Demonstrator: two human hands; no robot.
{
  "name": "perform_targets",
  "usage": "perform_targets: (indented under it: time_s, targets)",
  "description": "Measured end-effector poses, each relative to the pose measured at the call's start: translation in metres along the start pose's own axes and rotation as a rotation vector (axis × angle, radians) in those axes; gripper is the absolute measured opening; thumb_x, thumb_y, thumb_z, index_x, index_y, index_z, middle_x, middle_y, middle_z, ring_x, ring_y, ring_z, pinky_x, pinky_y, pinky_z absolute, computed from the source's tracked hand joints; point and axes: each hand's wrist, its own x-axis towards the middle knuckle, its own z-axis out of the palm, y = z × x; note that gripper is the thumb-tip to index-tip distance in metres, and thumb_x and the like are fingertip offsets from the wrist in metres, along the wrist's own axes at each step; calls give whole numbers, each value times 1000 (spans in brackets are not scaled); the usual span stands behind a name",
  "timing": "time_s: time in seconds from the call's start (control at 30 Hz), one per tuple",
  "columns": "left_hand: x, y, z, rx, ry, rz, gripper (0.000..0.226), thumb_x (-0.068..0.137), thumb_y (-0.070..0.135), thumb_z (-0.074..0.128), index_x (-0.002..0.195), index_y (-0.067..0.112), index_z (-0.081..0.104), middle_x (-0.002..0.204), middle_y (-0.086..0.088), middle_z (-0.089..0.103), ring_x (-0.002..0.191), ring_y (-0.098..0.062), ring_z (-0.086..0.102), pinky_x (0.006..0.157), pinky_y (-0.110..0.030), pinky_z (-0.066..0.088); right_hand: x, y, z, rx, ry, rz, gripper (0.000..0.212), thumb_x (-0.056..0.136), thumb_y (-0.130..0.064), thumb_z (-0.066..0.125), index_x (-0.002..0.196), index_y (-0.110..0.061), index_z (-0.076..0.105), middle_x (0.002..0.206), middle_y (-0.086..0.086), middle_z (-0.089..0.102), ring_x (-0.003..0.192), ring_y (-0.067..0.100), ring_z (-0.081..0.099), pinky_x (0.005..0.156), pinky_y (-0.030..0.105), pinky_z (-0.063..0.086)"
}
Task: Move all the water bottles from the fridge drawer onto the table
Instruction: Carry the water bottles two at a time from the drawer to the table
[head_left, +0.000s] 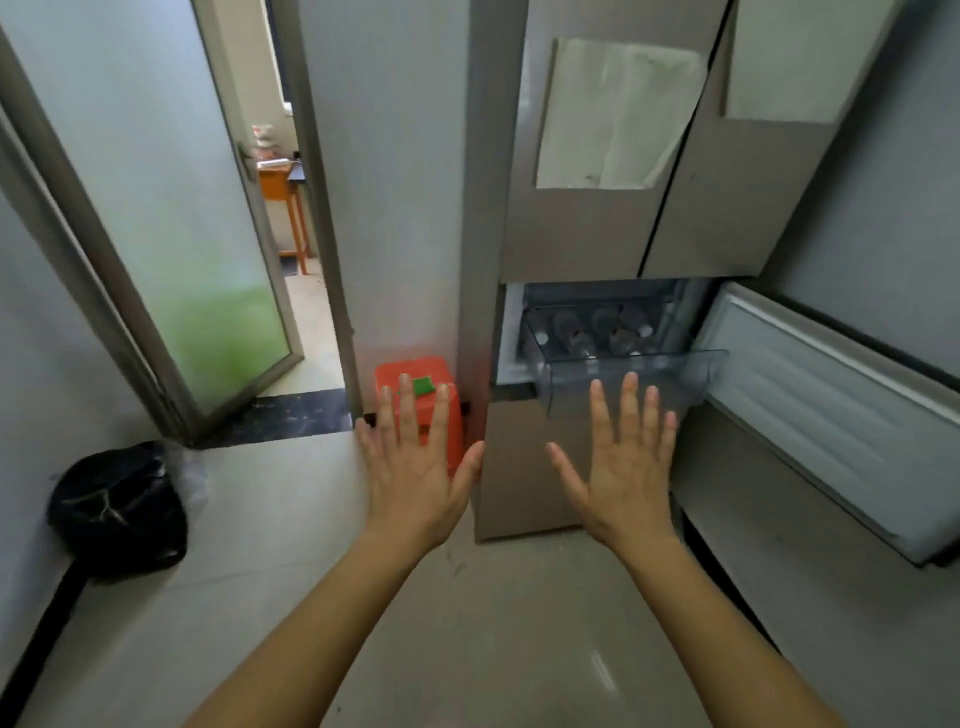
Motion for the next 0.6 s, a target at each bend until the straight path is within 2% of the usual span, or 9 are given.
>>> perform_targets:
  time_s: [0.1, 0.23, 0.37, 0.47, 0.6]
  targets:
    - [58, 43, 21, -27, -51, 91, 78, 92, 74, 6, 156, 34, -15, 162, -6, -28, 149, -28, -26, 119, -60, -6, 28, 50, 0, -49, -13, 141, 89, 93, -70, 28, 161, -20, 0, 166, 14, -14, 152, 36, -11, 121, 61, 4]
    - [109, 101, 53, -71, -127, 210, 79, 88, 77, -4, 154, 36, -19, 160, -4, -34, 147, -26, -32, 120, -59, -6, 47, 110, 6, -69, -10, 289, 86, 94, -72, 25, 161, -23, 1, 167, 16, -7, 153, 36, -7, 121, 60, 6]
    - [148, 146, 93, -48, -213, 296, 79, 89, 76, 0, 154, 35, -22, 157, -4, -40, 145, -25, -35, 120, -60, -5, 67, 166, 30, -73, -29, 377, 85, 94, -73, 23, 160, -24, 2, 167, 16, -4, 153, 36, -6, 121, 59, 4]
    - [180, 170, 125, -27, -240, 296, 80, 87, 77, -2, 153, 36, -22, 157, -4, -39, 145, -24, -36, 120, -60, -5, 92, 204, 60, -59, -43, 381, 85, 94, -73, 24, 161, -24, 4, 167, 16, -4, 153, 37, -5, 121, 58, 3]
    - [226, 193, 160, 15, -287, 216, 84, 84, 78, -4, 155, 36, -18, 158, -4, -37, 146, -26, -33, 120, -59, -6, 143, 249, 97, -12, -139, 350, 85, 94, -74, 19, 160, -25, -1, 166, 15, -12, 152, 36, -10, 122, 55, 1]
